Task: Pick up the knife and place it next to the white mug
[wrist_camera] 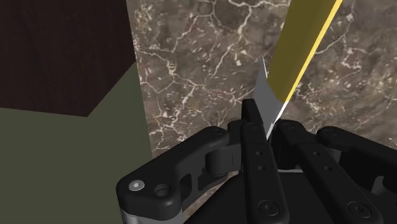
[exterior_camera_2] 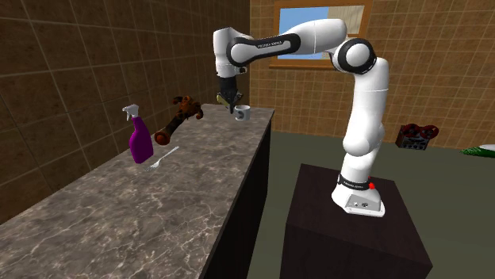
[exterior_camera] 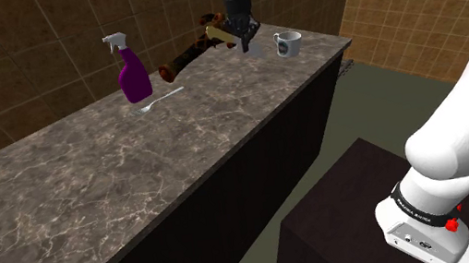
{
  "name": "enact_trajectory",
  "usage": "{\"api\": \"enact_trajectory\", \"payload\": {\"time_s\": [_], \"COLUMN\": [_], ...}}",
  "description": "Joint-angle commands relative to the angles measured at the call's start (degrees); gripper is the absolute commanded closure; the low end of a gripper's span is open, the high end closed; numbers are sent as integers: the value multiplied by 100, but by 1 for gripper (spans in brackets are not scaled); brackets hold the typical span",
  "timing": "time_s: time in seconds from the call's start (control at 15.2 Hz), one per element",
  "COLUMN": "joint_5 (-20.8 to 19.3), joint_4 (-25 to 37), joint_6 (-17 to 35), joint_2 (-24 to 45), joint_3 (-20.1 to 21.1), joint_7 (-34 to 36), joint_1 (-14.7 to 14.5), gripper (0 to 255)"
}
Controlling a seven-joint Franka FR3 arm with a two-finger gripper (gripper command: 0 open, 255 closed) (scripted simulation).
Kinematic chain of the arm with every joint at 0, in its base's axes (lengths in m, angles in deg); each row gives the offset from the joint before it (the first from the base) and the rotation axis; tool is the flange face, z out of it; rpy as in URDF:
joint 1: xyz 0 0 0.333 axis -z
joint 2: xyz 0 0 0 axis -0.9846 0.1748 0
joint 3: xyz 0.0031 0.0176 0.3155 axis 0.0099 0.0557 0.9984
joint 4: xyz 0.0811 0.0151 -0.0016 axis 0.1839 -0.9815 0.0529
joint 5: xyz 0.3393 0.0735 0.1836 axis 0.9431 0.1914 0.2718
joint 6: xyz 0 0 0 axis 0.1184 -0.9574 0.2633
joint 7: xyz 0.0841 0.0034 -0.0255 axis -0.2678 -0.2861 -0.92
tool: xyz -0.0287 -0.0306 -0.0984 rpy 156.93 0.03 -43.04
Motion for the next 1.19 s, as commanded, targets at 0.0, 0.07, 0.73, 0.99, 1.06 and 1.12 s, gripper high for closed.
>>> {"api": "enact_trajectory", "payload": {"time_s": [0.0, 0.07, 0.73, 0.99, 1.06, 1.12], "joint_5": [66, 74, 51, 34, 28, 20], "joint_4": [-146, -158, -373, -664, -733, -800], "joint_6": [81, 100, 485, 786, 860, 934], "joint_2": [-118, -129, -53, -39, -32, -24], "joint_3": [-107, -165, -540, -547, -549, -551], "joint_7": [-278, -412, -1209, -1173, -1163, -1152], "joint_1": [171, 248, 722, 730, 732, 733], "gripper": [255, 255, 255, 255, 255, 255]}}
